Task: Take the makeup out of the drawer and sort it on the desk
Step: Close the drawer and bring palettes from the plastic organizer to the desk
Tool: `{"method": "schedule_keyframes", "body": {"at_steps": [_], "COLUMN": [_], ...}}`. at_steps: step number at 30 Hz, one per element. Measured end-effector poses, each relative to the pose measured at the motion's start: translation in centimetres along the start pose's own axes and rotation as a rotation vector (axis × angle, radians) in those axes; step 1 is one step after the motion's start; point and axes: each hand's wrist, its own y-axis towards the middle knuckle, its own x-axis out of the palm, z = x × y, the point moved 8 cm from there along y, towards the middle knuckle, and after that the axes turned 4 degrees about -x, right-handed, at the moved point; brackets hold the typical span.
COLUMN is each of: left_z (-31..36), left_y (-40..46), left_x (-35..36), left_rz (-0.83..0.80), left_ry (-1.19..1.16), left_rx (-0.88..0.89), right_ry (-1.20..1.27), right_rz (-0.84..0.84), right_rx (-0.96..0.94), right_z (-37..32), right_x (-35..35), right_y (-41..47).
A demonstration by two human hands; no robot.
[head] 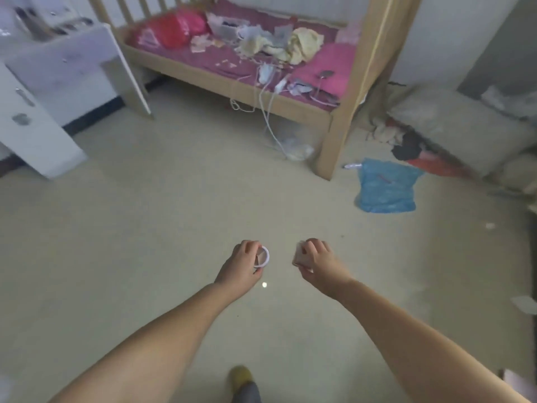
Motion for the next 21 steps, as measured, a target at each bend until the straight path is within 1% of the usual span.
{"method": "schedule_keyframes", "body": {"at_steps": [4, 7, 10, 13, 18, 21], "left_z": [-13.6, -21.1, -27.1, -32.4, -40.5, -45.3], "left_y": [-1.3, -2.3, -2.6, -1.3, 4.5, 8.1], "left_x": [-7.6, -12.3, -16.2, -19.4, -25.7, -29.5], "left_rz": [0.090, 0.162, 0.238, 0.275, 0.358, 0.397], "left_ry": [0.001, -0.016, -0.027, -0.017, -0.022, -0.070], "left_rx": [-0.176, -0.285, -0.369, -0.439, -0.514, -0.559], "right_ry": [-0.018, -0.038, -0.068, -0.110, -0.147, -0.164], "right_rz": [-0.070, -0.128, -0.183, -0.220, -0.215, -0.251], "right_rx": [-0.164, -0.291, -0.421, -0.521, -0.646, -0.720], "right_z": [-12.4, -19.8, -25.7, -30.6, -37.7, -41.8], "right_x": [3.9, 6.0, 7.6, 8.6, 9.2, 9.7], "right_y": [9.3, 14.8, 20.3, 26.0, 38.4, 46.3]}}
